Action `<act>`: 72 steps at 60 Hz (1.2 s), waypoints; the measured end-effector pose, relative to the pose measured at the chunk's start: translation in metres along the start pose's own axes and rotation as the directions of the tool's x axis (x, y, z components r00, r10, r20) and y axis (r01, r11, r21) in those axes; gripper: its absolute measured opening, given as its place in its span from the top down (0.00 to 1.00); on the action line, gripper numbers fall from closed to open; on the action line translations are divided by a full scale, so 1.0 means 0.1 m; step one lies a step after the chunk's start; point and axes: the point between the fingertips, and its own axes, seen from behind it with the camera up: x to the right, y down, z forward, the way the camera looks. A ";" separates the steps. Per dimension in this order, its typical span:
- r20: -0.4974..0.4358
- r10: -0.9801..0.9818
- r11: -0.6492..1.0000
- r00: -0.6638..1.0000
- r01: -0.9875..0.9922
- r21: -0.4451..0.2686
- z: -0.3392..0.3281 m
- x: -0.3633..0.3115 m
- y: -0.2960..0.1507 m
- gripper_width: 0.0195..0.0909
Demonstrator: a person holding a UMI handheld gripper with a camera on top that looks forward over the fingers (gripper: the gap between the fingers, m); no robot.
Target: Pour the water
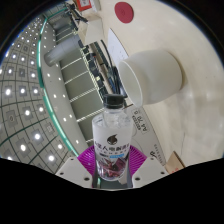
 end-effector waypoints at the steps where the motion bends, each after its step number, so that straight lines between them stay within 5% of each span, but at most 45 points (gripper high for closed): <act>1: 0.000 0.002 1.000 1.000 -0.002 0.002 -0.01 0.00 0.00 0.72; 11: -0.015 -0.047 0.999 0.999 0.047 -0.013 0.04 -0.04 0.02 0.72; 21: -0.090 -0.399 0.917 0.912 0.399 -0.019 -0.13 -0.30 0.02 0.72; 31: -0.150 -0.818 0.562 0.555 0.827 -0.002 -0.32 -1.01 -0.28 0.72; 42: -0.230 -0.966 0.124 0.120 0.992 -0.003 -0.52 -1.72 -0.95 0.72; 54: -0.320 -0.909 -0.232 -0.268 0.962 -0.147 -0.70 -1.60 -2.01 0.72; 72: -0.275 -0.856 -0.339 -0.437 0.878 -0.339 -0.71 -0.66 -2.97 0.71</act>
